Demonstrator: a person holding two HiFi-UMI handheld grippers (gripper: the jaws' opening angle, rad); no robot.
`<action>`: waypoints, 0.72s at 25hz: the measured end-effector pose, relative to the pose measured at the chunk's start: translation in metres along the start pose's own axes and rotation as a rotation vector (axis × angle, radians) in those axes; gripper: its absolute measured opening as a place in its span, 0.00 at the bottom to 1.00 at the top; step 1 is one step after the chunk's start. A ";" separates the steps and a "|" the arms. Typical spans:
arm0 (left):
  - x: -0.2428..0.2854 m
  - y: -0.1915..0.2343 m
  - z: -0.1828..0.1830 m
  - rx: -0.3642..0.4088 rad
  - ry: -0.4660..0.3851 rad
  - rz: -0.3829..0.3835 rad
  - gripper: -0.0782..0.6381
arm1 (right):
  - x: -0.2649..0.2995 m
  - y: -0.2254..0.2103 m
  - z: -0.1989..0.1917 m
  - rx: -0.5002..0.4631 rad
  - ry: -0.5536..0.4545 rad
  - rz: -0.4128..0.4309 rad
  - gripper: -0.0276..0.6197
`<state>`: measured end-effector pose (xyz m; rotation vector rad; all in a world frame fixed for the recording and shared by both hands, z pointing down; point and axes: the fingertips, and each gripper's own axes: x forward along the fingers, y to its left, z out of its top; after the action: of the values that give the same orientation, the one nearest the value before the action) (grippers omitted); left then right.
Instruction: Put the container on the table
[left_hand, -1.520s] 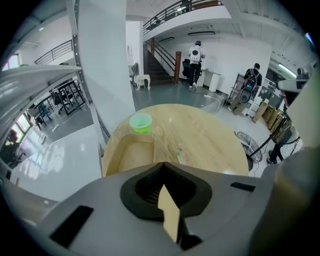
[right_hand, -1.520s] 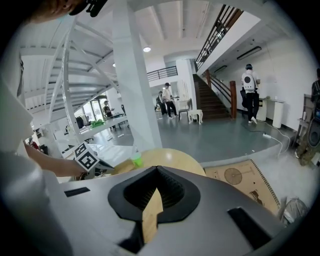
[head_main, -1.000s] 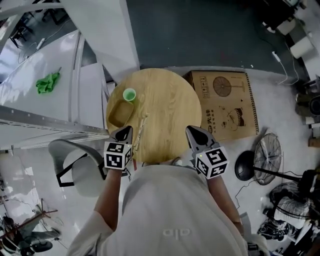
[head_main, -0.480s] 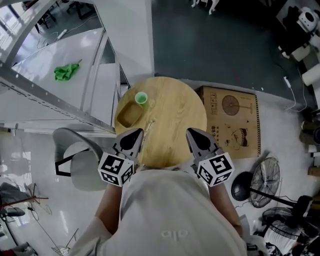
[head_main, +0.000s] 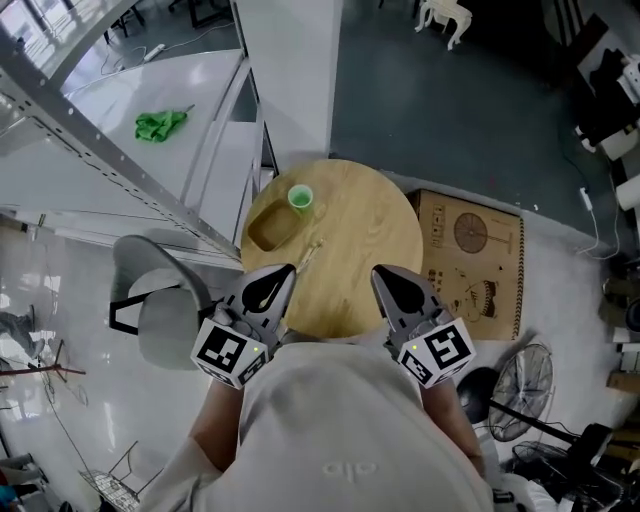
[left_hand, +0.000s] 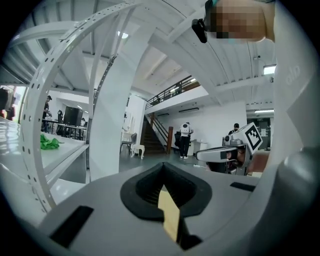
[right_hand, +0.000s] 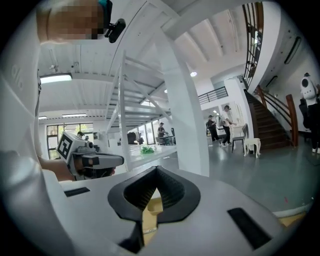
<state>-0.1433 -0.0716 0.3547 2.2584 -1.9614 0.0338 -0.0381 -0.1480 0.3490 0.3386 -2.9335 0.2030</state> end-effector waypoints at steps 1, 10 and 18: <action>-0.002 -0.001 0.002 0.001 -0.007 0.004 0.13 | 0.000 0.002 0.002 -0.005 -0.004 0.010 0.08; -0.009 0.001 0.002 0.007 -0.016 0.009 0.13 | 0.003 0.015 -0.003 -0.064 0.023 0.022 0.08; -0.005 0.006 0.001 0.005 -0.011 0.011 0.13 | 0.001 0.014 -0.009 -0.058 0.037 -0.011 0.08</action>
<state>-0.1501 -0.0678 0.3540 2.2558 -1.9808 0.0275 -0.0408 -0.1332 0.3565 0.3386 -2.8939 0.1212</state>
